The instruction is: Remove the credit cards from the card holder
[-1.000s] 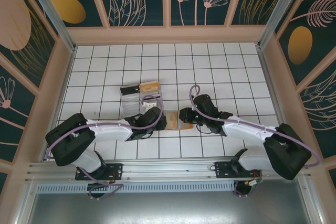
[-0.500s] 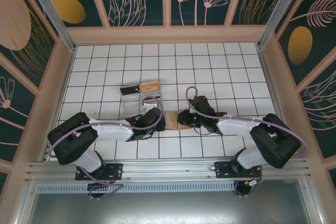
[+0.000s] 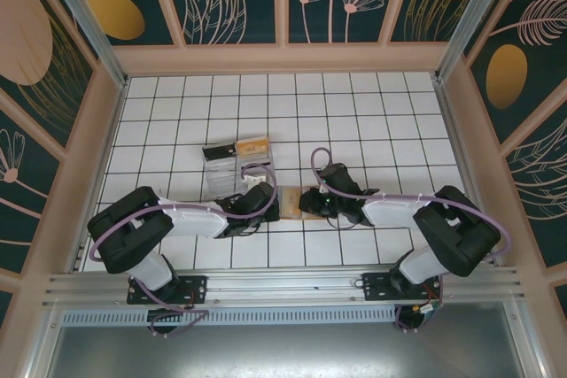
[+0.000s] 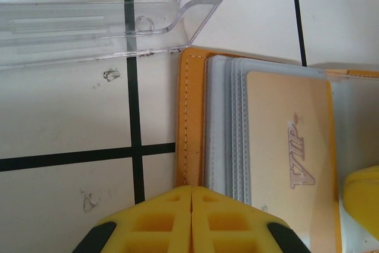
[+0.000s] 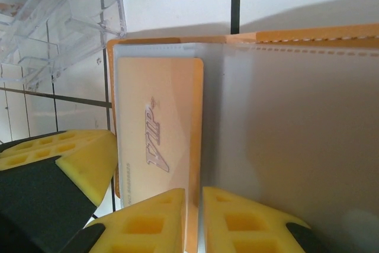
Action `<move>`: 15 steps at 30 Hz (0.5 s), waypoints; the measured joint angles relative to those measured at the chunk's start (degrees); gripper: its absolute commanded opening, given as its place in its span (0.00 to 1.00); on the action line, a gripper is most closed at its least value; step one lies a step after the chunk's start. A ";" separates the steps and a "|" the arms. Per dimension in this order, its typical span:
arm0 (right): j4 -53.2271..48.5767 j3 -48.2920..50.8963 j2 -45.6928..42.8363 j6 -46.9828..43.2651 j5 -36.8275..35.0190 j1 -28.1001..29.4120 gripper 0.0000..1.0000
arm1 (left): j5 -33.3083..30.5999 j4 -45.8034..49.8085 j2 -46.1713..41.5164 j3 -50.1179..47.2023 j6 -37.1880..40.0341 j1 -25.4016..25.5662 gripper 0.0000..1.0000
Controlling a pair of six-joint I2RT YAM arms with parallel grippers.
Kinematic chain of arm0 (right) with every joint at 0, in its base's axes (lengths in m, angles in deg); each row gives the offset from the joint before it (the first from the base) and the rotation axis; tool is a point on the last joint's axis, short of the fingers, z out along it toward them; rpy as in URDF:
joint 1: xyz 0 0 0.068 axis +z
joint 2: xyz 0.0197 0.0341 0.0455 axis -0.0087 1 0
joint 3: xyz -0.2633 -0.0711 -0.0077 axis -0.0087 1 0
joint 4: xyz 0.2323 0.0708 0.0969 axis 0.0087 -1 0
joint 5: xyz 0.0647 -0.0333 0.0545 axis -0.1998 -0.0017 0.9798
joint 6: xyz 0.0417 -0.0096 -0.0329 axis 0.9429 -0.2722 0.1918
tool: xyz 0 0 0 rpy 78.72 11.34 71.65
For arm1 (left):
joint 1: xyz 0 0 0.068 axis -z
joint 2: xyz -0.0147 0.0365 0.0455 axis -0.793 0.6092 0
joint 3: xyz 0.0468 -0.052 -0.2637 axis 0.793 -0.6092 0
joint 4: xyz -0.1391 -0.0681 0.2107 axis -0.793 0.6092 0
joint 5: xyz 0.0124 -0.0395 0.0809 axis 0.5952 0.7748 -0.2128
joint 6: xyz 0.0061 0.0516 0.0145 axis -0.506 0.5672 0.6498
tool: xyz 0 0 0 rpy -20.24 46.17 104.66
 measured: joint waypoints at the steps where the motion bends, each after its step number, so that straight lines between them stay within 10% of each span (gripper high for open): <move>1: 0.00 0.00 0.13 0.02 0.02 0.00 0.18 | 0.02 -0.02 0.00 0.00 0.00 0.00 0.10; 10: 1.22 0.00 1.01 0.22 0.46 -0.22 0.21 | 0.22 -0.13 0.00 0.00 -0.02 0.00 0.09; 15: 1.64 0.02 1.05 0.66 0.63 -0.44 0.05 | 0.24 -0.15 0.00 0.00 -0.04 0.00 0.08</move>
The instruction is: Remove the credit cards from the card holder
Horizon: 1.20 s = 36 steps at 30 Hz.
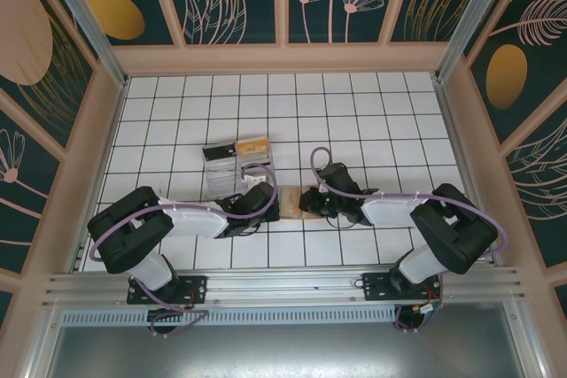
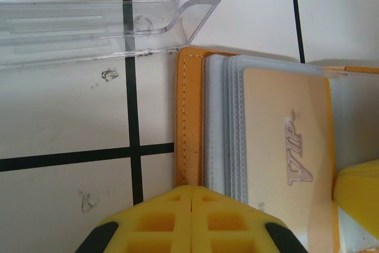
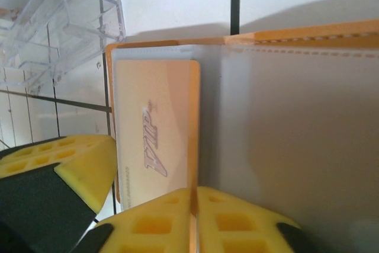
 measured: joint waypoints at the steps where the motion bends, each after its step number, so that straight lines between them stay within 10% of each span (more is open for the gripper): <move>1: 0.04 0.00 0.00 -0.04 0.00 -0.11 0.02 | 0.00 0.00 0.00 0.00 0.00 0.00 0.08; 16: -1.36 2.73 -3.32 -0.68 -0.02 -3.48 0.00 | -0.02 0.00 0.00 0.00 0.00 -0.07 0.06; 36: -1.44 -1.49 -0.22 -2.23 0.59 -2.69 0.21 | 0.02 0.09 0.00 0.09 0.00 -0.07 0.06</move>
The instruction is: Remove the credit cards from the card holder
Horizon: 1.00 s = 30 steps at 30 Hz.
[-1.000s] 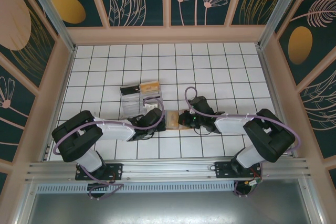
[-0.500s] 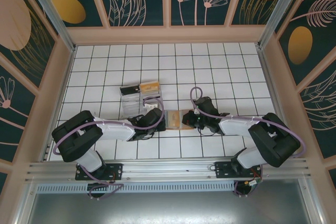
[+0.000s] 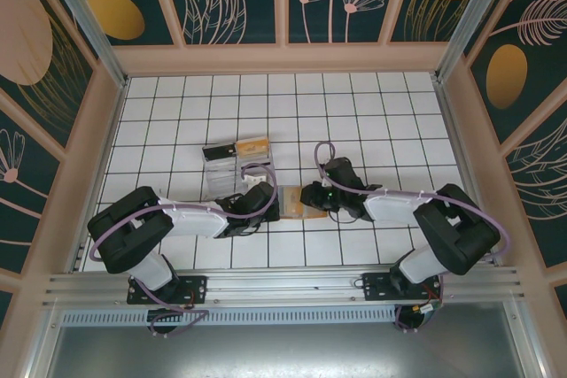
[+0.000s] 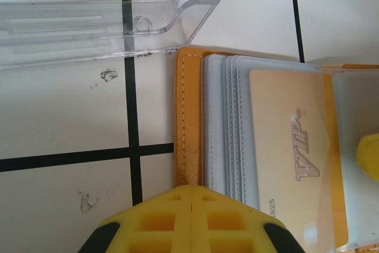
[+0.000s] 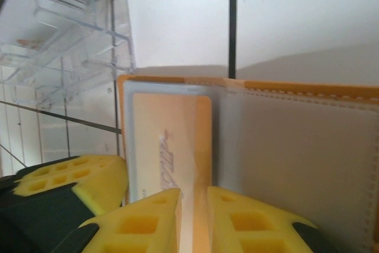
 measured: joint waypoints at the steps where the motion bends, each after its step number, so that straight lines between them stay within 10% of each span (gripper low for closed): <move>1: 0.00 0.00 0.46 0.00 0.00 0.00 0.21 | 0.00 0.00 0.00 0.00 0.00 0.00 0.06; 13: 1.40 0.00 2.56 -0.15 0.90 0.00 0.23 | 0.20 -0.02 0.00 0.00 0.00 -0.04 0.06; 30: 3.23 1.38 2.25 0.09 1.97 -0.94 0.00 | 0.20 -0.02 0.00 0.00 0.00 -0.04 0.05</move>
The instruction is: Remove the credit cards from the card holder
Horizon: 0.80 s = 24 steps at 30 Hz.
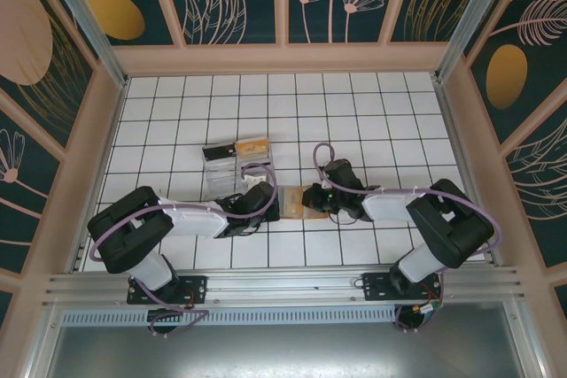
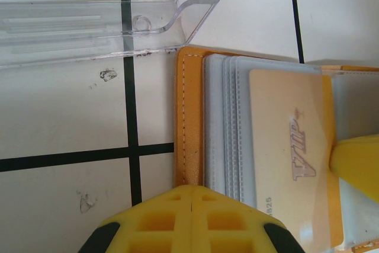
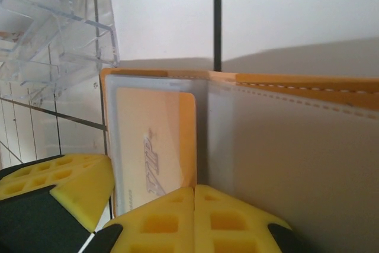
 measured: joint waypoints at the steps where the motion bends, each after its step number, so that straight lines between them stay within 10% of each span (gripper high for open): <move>1: 0.20 0.46 -0.33 0.00 0.02 -0.28 0.00 | 0.02 0.00 0.00 0.00 0.00 0.00 0.05; 24: -6.36 8.11 -16.68 -3.13 0.46 -9.73 0.00 | 0.02 0.02 0.00 0.00 0.00 0.00 0.05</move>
